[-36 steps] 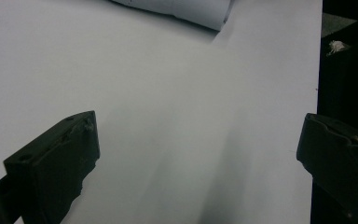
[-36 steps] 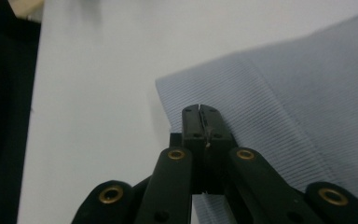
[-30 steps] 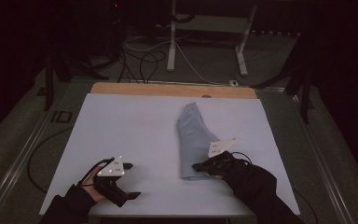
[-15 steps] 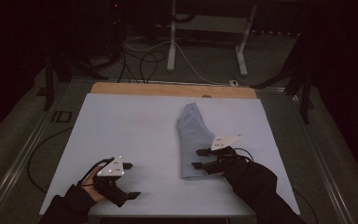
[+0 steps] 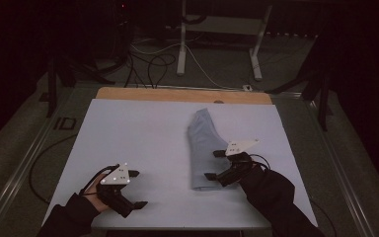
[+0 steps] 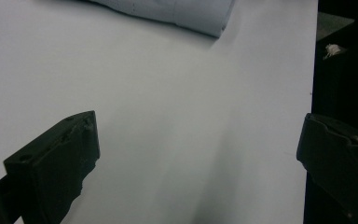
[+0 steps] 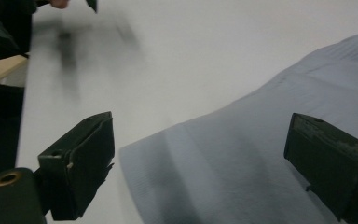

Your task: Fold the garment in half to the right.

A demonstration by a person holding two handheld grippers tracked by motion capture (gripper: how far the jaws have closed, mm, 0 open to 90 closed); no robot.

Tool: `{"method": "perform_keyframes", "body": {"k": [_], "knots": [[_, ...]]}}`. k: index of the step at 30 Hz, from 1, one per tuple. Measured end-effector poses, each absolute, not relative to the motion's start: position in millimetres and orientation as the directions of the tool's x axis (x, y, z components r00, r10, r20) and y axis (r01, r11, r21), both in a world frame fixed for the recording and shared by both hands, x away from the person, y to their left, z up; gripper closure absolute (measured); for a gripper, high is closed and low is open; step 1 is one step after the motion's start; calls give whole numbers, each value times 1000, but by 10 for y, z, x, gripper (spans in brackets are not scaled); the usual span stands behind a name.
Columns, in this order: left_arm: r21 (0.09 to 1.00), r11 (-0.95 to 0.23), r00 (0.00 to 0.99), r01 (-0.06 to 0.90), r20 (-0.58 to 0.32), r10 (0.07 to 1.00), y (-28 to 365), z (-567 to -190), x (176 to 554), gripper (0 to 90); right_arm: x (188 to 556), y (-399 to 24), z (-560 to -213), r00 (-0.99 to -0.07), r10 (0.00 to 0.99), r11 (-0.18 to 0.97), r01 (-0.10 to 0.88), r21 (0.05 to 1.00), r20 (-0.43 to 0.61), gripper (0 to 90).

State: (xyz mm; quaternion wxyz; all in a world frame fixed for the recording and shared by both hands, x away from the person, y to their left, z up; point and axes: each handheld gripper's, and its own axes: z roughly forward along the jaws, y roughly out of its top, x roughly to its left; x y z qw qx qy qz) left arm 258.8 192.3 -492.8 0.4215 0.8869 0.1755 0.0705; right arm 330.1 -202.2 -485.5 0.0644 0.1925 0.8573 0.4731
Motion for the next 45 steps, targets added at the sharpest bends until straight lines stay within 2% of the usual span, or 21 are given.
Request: {"method": "perform_keyframes", "body": {"k": [14,45], "knots": [[781,-557,909,283,-34,415,2104,-4977,2618,3,3254,-2321,-4946,-874,484,456,296,839,45,86],[787,-500,848,361,-55,526,2423,-5155,2588,3,2999,-2934,-5258,-766,641,400,394,828,55,87]]}}
